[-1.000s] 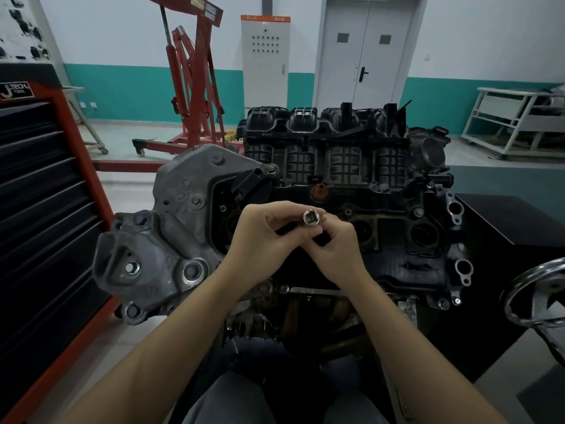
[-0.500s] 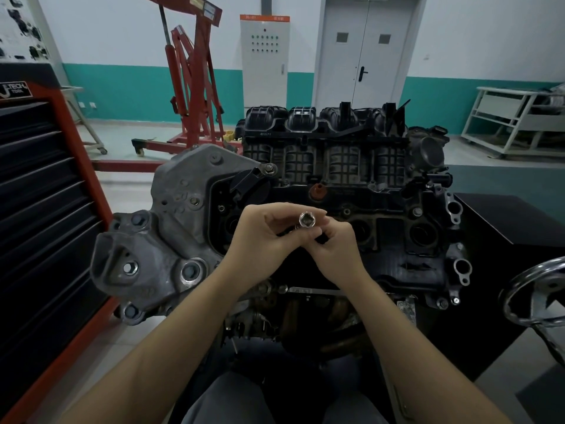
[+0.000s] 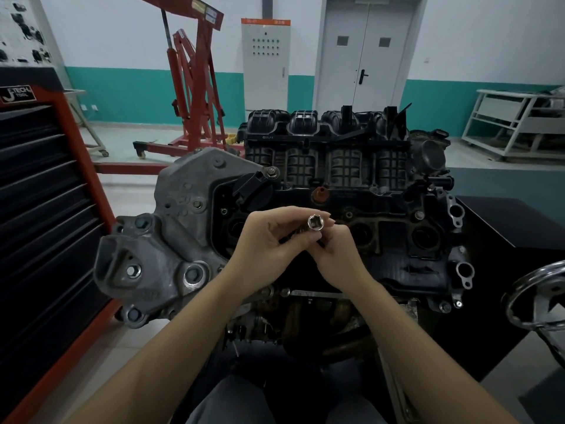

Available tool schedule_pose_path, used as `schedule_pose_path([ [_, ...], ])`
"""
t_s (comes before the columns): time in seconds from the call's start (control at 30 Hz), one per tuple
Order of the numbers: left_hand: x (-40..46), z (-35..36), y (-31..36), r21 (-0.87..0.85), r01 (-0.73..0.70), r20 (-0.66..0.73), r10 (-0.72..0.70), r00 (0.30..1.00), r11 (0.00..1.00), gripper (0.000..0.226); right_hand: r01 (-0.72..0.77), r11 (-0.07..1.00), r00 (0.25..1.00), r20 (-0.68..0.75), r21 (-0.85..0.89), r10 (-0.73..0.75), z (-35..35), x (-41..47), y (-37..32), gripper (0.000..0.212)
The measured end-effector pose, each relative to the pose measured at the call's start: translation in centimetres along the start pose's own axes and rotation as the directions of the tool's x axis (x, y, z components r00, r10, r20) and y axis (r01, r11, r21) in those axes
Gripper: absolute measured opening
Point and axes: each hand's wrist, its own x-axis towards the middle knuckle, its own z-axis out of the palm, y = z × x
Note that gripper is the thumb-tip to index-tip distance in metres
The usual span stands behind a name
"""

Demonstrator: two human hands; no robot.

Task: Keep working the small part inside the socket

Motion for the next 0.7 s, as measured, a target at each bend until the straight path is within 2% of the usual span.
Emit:
schedule_pose_path([
  [0.13,0.08,0.01,-0.49,0.15,-0.003,-0.108,0.019,0.994,0.989,0.024,0.003,1.0,0.998,-0.064,0.005,-0.002,0.44,0.16,0.14,0.024],
  [0.23,0.03,0.13,-0.42,0.124,0.011,-0.146,0.007,0.989,0.992,0.03,0.027,0.999,0.994,-0.103,0.023,-0.024,0.64,0.35,-0.04,0.021],
  [0.4,0.06,-0.35,-0.05,-0.019,-0.002,-0.059,0.001,0.998,1.0,0.034,0.04,0.999,0.998,-0.039,-0.016,-0.041,0.5,0.36,-0.28,0.021],
  [0.6,0.48,-0.32,-0.02,0.114,-0.01,-0.093,0.021,0.995,0.993,0.019,0.054,0.997,0.995,-0.087,0.051,-0.049,0.41,0.54,0.09,0.018],
  [0.7,0.62,-0.39,0.04,0.083,-0.006,-0.078,0.012,0.997,0.997,0.026,0.09,0.995,0.995,-0.046,0.035,-0.089,0.2,0.73,-0.53,0.027],
])
